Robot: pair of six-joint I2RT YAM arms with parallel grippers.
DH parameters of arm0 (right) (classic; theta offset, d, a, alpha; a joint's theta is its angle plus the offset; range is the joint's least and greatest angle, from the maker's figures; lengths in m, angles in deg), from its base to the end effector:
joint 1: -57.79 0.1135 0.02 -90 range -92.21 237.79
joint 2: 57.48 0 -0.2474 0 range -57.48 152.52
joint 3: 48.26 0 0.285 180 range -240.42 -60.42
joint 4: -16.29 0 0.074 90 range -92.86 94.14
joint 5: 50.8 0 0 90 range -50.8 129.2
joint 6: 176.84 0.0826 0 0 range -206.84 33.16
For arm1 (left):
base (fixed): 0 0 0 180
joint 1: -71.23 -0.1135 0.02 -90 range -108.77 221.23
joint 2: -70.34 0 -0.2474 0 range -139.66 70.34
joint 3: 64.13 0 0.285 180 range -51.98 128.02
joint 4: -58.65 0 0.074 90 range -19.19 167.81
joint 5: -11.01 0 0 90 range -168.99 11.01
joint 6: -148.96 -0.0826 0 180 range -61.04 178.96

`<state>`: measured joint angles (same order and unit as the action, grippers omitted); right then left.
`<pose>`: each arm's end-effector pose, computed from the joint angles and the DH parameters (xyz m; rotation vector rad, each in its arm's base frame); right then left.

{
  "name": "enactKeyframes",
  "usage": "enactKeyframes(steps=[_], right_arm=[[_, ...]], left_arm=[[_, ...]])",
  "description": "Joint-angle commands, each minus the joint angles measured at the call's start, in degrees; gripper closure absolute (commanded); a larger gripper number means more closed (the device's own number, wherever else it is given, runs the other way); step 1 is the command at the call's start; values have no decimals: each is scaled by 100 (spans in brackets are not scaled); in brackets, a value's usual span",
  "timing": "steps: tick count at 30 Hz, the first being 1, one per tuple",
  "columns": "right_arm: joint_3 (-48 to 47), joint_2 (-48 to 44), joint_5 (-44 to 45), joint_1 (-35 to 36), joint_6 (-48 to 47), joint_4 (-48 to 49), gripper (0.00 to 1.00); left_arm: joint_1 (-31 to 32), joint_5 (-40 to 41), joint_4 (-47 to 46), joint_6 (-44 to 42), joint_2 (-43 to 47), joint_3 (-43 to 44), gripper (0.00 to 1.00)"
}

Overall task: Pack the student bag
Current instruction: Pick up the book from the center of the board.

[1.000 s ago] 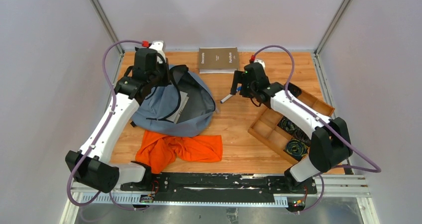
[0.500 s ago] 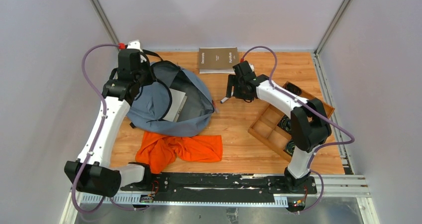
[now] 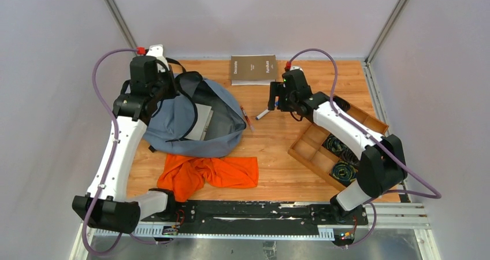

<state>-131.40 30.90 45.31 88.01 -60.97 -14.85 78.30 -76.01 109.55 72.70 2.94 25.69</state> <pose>0.3695 0.2051 0.2422 -0.0246 2.2347 0.4256 0.3240 -0.0359 0.3760 -0.1525 2.0659 -0.1697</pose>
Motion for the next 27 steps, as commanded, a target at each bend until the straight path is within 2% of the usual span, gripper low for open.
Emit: enactKeyframes(steps=[1, 3, 7, 9, 12, 17, 22, 27], right_arm=[[212, -86, 178, -42, -207, 98, 17], [217, -69, 218, -45, -173, 101, 17], [52, 150, 206, -70, -80, 137, 16], [-167, 353, 70, -157, -27, 160, 15], [-497, 693, -350, -438, 113, 298, 15], [-1185, 1394, -1190, -899, 445, 423, 15], [-2023, 2191, -1357, -1166, 725, 733, 14], [-3082, 3217, -1383, -1404, 1013, 813, 14]], left_arm=[[-48, -95, -324, -30, 209, 86, 100], [-48, 209, -318, -19, 225, 78, 100], [-30, -487, -273, -193, 213, 40, 100], [-30, -508, -278, -154, 241, -53, 100], [-30, -534, -279, -136, 247, -215, 100], [-30, -1136, -357, 32, 226, -631, 100], [2, -1721, -667, 310, 298, -1126, 100], [14, -1351, -708, 298, 532, -1113, 100]])
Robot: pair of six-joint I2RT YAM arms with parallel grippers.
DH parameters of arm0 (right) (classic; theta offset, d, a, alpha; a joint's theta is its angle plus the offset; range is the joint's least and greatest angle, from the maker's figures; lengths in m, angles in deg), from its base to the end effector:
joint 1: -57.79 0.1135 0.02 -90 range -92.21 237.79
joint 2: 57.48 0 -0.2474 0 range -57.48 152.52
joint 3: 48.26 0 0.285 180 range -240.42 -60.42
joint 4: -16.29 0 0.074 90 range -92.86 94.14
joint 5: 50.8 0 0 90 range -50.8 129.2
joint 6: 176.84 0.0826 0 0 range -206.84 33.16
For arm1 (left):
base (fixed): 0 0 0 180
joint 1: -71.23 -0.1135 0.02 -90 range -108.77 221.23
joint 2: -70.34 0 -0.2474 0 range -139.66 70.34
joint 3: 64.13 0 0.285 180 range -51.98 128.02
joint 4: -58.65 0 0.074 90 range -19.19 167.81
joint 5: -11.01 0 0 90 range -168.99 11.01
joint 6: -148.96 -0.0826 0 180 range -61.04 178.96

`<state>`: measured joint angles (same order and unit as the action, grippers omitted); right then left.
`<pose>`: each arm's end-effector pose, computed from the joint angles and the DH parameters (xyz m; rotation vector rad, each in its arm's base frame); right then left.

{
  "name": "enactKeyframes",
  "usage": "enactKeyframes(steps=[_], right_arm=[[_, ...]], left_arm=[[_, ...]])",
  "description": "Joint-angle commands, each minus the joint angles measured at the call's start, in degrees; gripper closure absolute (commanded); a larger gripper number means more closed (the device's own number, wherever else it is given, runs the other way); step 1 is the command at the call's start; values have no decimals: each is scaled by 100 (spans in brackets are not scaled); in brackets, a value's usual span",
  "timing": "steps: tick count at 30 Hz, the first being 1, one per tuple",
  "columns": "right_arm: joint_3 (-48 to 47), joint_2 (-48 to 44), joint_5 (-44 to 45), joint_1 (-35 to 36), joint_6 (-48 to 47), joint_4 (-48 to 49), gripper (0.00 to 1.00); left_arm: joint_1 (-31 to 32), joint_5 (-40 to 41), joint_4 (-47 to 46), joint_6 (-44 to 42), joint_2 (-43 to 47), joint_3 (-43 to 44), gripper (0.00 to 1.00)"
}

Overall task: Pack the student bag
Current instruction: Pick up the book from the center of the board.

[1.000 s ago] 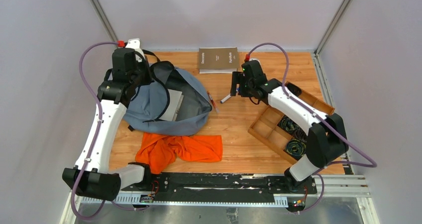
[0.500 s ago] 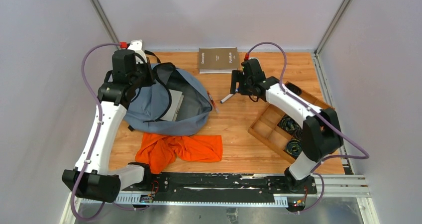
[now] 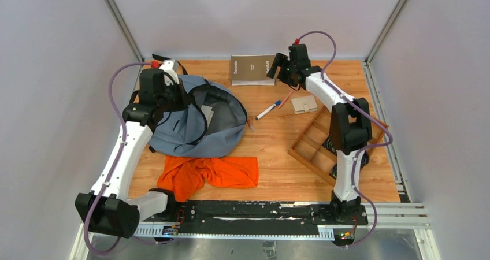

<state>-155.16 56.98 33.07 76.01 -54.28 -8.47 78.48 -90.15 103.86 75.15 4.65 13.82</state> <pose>0.5072 0.1762 0.2177 0.2100 2.1884 0.6251 0.3221 -0.0571 0.3152 -0.0541 2.1664 -0.4459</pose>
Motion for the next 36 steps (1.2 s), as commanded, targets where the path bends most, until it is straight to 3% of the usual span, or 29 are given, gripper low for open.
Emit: enactKeyframes(steps=[1, 4, 9, 17, 20, 22, 25, 27, 29, 30, 36], right_arm=[[-928, 791, -138, -246, 398, 140, 14], [-1754, 1426, -86, -323, 543, -56, 15], [-3334, 2507, -166, -378, 690, -588, 15], [-3579, 3162, -390, -424, 1139, 88, 14], [-3509, 3254, -730, -422, 1203, 454, 24], [-3361, 3179, -769, -415, 1199, 547, 38], [-2599, 2725, -574, -398, 1250, 1034, 50], [-2077, 2431, -476, -413, 1384, 1462, 65], [-1838, 2282, -468, -433, 1459, 1639, 91], [-1785, 2230, -475, -433, 1478, 1650, 99], [-912, 1602, -702, -459, 1638, 2232, 100]], left_arm=[[-4, 273, -107, 47, 423, 140, 100], [-8, 688, 67, -10, 434, 442, 100], [-13, 425, 58, 59, 207, 665, 100], [-13, 286, 139, 20, 125, 652, 100], [-13, 234, 124, 33, 98, 592, 100], [-13, 220, 127, 24, 86, 563, 100], [-13, 192, 142, 8, 74, 510, 100], [-12, 180, 139, 0, 85, 464, 100], [-13, 175, 144, -10, 99, 444, 100], [-13, 175, 142, -12, 105, 431, 100], [-13, 346, 228, -116, 135, 437, 100]])
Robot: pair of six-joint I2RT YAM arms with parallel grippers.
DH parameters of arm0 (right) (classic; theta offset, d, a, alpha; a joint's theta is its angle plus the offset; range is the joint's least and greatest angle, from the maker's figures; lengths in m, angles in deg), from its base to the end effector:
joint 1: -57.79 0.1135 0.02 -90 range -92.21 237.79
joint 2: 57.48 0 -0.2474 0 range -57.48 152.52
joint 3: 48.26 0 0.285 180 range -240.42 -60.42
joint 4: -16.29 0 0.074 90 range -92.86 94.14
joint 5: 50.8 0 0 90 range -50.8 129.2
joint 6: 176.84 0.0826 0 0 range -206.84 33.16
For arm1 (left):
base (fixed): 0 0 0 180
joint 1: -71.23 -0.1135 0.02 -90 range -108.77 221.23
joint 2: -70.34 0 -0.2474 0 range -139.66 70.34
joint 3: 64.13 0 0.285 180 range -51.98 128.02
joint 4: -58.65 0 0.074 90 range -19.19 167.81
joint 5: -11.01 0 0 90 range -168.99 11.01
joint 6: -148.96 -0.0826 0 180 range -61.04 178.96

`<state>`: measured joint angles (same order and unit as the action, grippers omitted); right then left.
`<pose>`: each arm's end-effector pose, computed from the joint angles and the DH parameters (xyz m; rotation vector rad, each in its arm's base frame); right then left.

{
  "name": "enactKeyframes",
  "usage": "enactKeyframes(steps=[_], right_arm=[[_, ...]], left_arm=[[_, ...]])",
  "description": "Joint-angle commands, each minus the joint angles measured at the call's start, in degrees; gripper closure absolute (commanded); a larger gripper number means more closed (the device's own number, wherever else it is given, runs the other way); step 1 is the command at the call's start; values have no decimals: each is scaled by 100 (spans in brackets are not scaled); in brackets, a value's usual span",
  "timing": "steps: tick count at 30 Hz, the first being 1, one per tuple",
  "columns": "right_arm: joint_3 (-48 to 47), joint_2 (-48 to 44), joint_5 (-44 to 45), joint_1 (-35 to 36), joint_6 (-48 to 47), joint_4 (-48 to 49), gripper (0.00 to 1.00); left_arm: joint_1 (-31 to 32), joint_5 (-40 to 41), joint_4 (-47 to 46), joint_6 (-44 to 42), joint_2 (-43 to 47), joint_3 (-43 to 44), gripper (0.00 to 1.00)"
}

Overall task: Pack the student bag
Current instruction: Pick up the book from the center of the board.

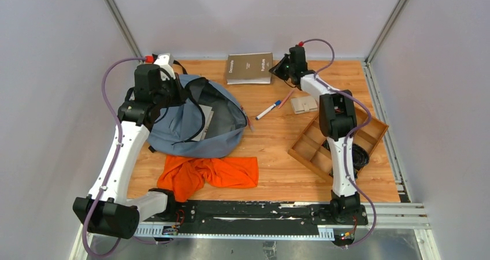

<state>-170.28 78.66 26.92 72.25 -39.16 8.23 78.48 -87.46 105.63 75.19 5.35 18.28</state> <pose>0.5941 0.1713 0.1570 0.4460 2.0161 0.9042 0.3187 -0.0528 0.3462 -0.0742 2.1045 -0.4019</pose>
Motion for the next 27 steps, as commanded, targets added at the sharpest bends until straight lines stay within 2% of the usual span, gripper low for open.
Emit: enactKeyframes(steps=[1, 5, 6, 10, 12, 16, 19, 27], right_arm=[[842, -752, -107, -91, 127, 683, 100], [1783, -1679, -177, -117, 104, 1092, 100], [1981, -1874, -224, -126, 89, 1181, 100], [2656, -2689, -317, -145, -48, 1304, 100], [2890, -3060, -341, -148, -125, 1243, 100], [3361, -3816, -314, -190, -254, 1111, 100], [3847, -4466, -215, -269, -415, 986, 100], [4787, -6357, -5, -433, -912, 423, 100]], left_arm=[[-13, 79, 65, -116, 60, 4, 100], [-13, -106, 45, -31, 65, 10, 99], [-13, -144, 49, -22, 52, 6, 91], [-12, -275, 98, 64, 1, 57, 30], [-5, -382, 95, 114, -15, 115, 19], [5, -336, 139, 145, -170, 311, 16], [19, -633, 72, 326, -386, 407, 16], [498, -1130, -489, 384, -539, 225, 15]])
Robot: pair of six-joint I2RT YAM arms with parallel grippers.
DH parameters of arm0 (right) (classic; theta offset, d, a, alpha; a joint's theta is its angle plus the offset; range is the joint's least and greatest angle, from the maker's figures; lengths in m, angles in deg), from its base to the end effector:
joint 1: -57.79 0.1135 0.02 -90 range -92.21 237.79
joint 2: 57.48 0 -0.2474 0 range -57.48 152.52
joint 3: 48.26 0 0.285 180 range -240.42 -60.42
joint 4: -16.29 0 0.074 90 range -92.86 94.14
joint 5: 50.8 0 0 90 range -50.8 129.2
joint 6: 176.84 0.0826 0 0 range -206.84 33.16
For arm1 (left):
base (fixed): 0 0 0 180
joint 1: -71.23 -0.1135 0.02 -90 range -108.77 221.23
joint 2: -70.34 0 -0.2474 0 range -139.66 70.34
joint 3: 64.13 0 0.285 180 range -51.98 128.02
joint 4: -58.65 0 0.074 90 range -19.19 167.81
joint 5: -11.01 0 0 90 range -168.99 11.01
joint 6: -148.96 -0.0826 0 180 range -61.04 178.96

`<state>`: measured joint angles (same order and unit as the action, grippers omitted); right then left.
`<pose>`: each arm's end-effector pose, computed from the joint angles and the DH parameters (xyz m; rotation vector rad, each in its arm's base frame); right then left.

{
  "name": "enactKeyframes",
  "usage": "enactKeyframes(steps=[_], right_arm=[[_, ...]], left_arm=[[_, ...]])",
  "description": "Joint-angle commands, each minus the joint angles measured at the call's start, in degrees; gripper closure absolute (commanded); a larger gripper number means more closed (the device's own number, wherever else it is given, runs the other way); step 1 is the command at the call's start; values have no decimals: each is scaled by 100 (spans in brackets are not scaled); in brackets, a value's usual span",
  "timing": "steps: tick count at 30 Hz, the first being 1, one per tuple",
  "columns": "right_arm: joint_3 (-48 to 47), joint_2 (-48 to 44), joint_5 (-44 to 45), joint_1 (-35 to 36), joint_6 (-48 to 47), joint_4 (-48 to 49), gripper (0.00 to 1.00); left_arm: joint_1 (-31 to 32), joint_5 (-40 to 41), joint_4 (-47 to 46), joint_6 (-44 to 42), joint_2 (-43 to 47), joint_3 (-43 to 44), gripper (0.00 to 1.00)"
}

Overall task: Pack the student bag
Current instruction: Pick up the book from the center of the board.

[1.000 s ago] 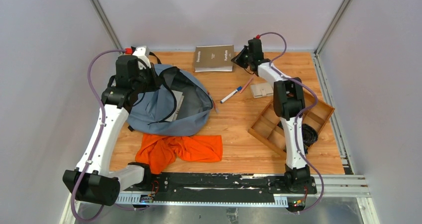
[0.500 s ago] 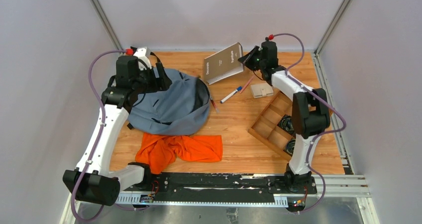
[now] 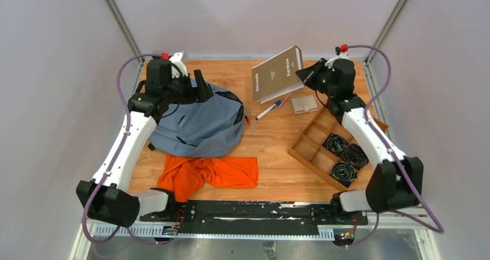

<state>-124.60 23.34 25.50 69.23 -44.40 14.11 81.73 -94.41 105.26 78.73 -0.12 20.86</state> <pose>0.4057 0.1021 0.3176 0.2885 1.7432 0.8966 0.3336 -0.0842 0.3366 -0.0133 2.1669 -0.5946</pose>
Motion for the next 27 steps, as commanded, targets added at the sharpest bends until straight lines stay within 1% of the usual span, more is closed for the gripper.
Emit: enactKeyframes(steps=[1, 4, 7, 9, 10, 13, 14, 17, 19, 23, 27], right_arm=[[312, -1020, 6, -173, -432, -225, 100], [554, -1547, -580, -353, -574, -472, 100], [630, -2022, -1062, -463, -844, -1063, 100], [756, -2349, -1404, -471, -913, -1378, 100], [811, -2478, -1611, -472, -937, -1460, 100], [970, -2734, -2230, -476, -950, -1745, 100], [1021, -2787, -2464, -473, -926, -1814, 100], [1239, -2904, -3197, -472, -860, -1821, 100], [1356, -3022, -3431, -473, -958, -1912, 100], [1333, -3175, -4006, -476, -1231, -2250, 100], [1356, -3228, -4482, -474, -1378, -2285, 100]], left_arm=[[202, -508, -526, 15, 2, -59, 15], [294, -749, -670, -192, -4, -92, 13], [423, -1054, -777, -455, -24, -91, 8], [516, -1270, -899, -570, -42, -78, 7], [564, -1555, -984, -630, -85, -38, 6], [679, -2895, -1439, -611, -504, 350, 5], [792, -3101, -1307, -903, -670, 587, 5], [1231, -2991, -357, -2163, -1153, 1275, 4], [1338, -2914, -1, -2561, -1400, 1510, 5], [1340, -3233, 182, -3073, -1567, 1343, 4], [1340, -4016, 206, -3335, -1638, 946, 3]])
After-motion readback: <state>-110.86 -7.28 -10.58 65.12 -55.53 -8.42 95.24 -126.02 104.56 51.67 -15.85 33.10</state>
